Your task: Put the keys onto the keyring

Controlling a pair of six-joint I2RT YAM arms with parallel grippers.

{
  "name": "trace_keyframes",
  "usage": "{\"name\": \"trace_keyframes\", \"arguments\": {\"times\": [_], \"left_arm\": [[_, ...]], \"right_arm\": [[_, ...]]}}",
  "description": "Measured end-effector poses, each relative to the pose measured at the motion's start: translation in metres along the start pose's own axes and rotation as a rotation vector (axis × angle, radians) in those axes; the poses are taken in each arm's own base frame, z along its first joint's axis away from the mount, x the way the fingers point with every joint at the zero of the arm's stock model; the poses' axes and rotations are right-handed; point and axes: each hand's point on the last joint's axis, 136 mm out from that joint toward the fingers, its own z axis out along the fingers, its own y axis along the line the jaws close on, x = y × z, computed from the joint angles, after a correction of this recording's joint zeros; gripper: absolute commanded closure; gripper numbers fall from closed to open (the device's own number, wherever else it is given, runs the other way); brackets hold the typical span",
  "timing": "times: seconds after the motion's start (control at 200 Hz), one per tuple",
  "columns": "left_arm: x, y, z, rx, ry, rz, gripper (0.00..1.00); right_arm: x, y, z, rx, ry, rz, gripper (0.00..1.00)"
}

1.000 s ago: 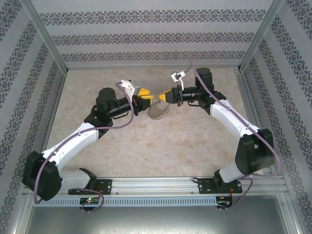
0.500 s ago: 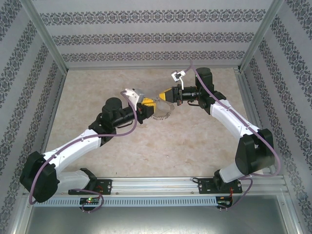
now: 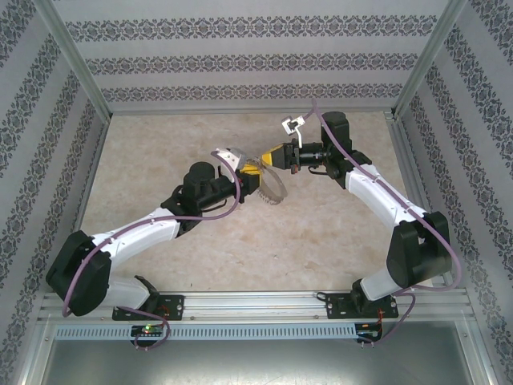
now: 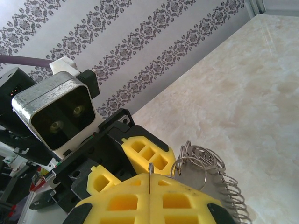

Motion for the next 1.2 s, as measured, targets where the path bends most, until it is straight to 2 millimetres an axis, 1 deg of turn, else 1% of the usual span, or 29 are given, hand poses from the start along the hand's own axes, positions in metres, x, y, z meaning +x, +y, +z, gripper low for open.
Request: {"name": "trace_keyframes", "arguments": {"times": [0.275,0.415,0.565,0.625,0.679,0.749,0.799,0.829,1.074,1.199], "left_arm": [[-0.009,-0.004,0.001,0.010,-0.036,0.011,0.71],[-0.015,-0.006,0.001,0.013,-0.047,0.017,0.72],[-0.020,-0.007,0.003,0.015,-0.055,0.027,0.79],[-0.020,-0.006,0.005,0.015,-0.053,0.028,0.85],[-0.018,-0.006,0.007,0.016,-0.048,0.029,0.87],[-0.017,-0.005,0.009,0.016,-0.045,0.028,0.93],[-0.017,-0.005,0.009,0.014,-0.043,0.029,0.96],[-0.016,-0.004,0.010,0.011,-0.042,0.028,1.00],[-0.015,-0.003,0.011,0.009,-0.038,0.035,1.00],[-0.015,-0.003,0.010,0.010,-0.040,0.068,1.00]], "right_arm": [[0.002,-0.001,0.000,-0.001,-0.001,-0.003,1.00],[0.002,-0.002,0.000,-0.001,-0.002,-0.005,1.00],[0.005,0.000,-0.001,-0.001,-0.003,-0.006,1.00],[0.006,0.000,-0.001,0.002,-0.003,-0.004,1.00],[0.005,-0.001,-0.001,0.003,-0.003,-0.003,1.00],[0.006,-0.002,-0.001,0.007,-0.004,-0.001,1.00],[0.006,-0.002,-0.001,0.011,-0.006,-0.001,1.00],[0.006,-0.002,-0.001,0.011,-0.006,-0.002,1.00],[0.006,-0.003,-0.002,0.026,-0.011,-0.003,1.00],[0.005,-0.005,-0.003,0.038,-0.016,0.006,1.00]]}}
